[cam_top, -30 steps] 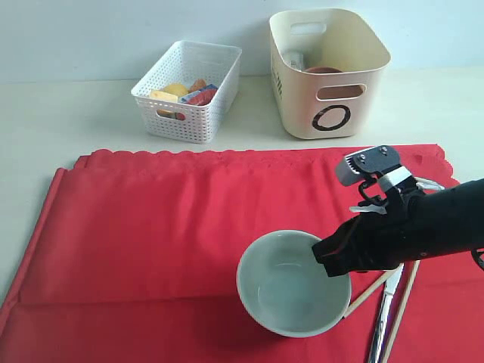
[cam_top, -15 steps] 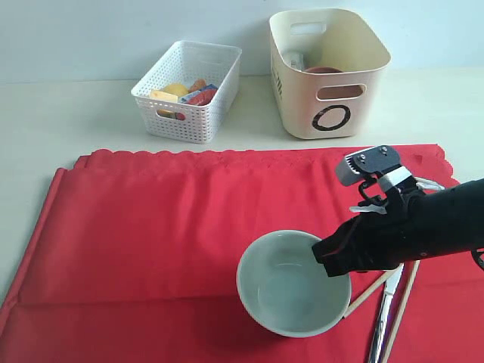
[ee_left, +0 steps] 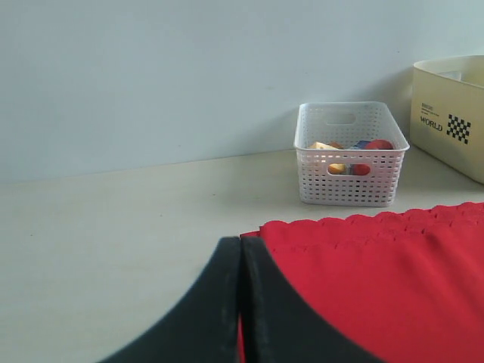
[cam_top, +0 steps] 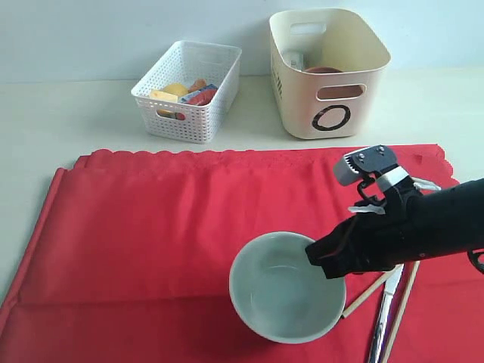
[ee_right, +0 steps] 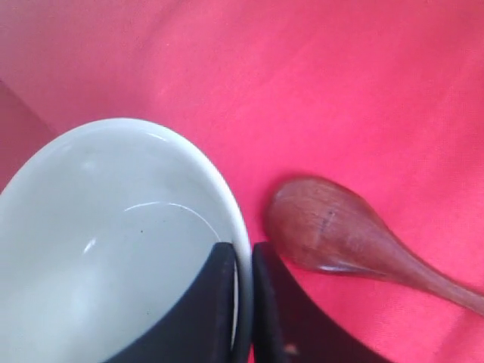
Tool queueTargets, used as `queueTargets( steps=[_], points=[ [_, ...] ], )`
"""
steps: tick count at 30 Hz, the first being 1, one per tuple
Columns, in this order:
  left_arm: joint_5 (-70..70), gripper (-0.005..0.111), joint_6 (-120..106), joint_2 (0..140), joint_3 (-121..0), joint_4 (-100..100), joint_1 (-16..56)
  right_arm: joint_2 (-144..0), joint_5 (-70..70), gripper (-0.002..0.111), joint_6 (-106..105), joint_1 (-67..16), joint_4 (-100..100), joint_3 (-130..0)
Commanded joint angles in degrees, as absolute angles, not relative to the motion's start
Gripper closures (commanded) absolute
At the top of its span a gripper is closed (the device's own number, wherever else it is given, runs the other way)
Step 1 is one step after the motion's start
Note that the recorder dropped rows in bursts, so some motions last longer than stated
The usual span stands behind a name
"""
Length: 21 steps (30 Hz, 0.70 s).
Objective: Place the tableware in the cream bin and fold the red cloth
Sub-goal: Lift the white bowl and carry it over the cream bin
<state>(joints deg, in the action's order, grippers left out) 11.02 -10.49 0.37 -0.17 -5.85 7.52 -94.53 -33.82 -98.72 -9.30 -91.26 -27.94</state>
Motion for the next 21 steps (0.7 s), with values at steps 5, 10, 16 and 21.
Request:
queueTargets(
  steps=[5,10,16,21],
  points=[
    [11.0,0.106,-10.4,0.0,0.0,-5.9,7.3,-91.3,-35.5,0.108,-97.0,-9.5,-91.4,-33.7],
    [11.0,0.106,-10.2,0.0,0.0,-5.9,7.3,-91.1,-39.3,0.108,-95.9,-9.5,-91.4,-39.7],
    [11.0,0.106,-10.2,0.0,0.0,-5.9,7.3,-91.1,-38.2,0.108,-95.7,-9.5,-91.5,-46.6],
    [11.0,0.106,-10.4,0.0,0.0,-5.9,7.3,-91.4,-29.4,0.108,-95.8,-9.5,-93.6,-51.1]
  ],
)
